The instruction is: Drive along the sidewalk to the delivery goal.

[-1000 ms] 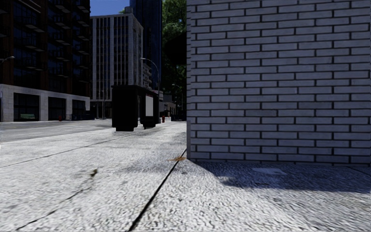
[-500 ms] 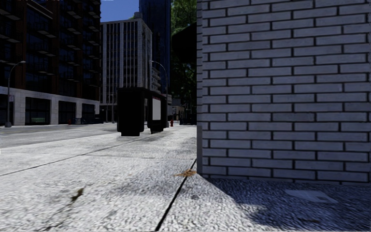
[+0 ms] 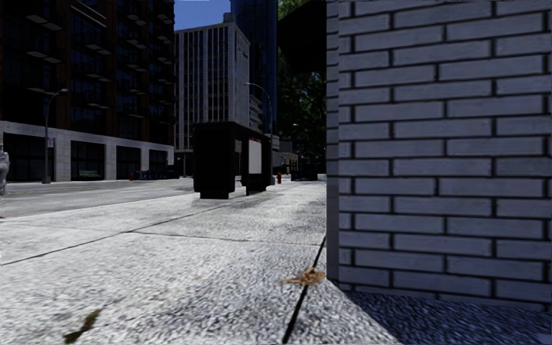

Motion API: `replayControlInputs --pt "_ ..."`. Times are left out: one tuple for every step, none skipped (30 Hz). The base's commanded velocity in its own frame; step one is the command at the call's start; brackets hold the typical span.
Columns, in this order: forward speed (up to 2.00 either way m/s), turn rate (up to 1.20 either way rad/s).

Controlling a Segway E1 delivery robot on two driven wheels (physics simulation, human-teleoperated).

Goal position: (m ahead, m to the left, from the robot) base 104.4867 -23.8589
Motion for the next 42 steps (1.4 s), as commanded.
replayControlInputs --pt "1.3 0.39" --pt "1.3 0.39" --pt "1.3 0.39" --pt "1.3 0.4" --pt "1.3 0.4" --pt "1.3 0.4" --pt "1.3 0.44" --pt "1.3 0.49" --pt "1.3 0.51" --pt "1.3 0.53" --pt "1.3 0.53" --pt "1.3 0.53" --pt "1.3 0.53" --pt "1.3 0.53" --pt "1.3 0.53" --pt "1.3 0.53" --pt "1.3 0.53" --pt "1.3 0.53" --pt "1.3 0.53" --pt "1.3 0.53" --pt "1.3 0.53" --pt "1.3 0.53" --pt "1.3 0.53" --pt "1.3 0.47" --pt "1.3 0.35" --pt "1.3 0.0" --pt "1.3 0.0" --pt "1.3 0.0" --pt "1.3 0.0" --pt "1.3 0.0" --pt "1.3 0.0" --pt "1.3 0.0" --pt "1.3 0.0" --pt "1.3 0.0" --pt "1.3 0.0" --pt "1.3 -0.03" --pt "1.3 -0.03" --pt "1.3 -0.05" --pt "1.3 -0.06" --pt "1.3 -0.06" --pt "1.3 -0.12" --pt "1.3 -0.2"
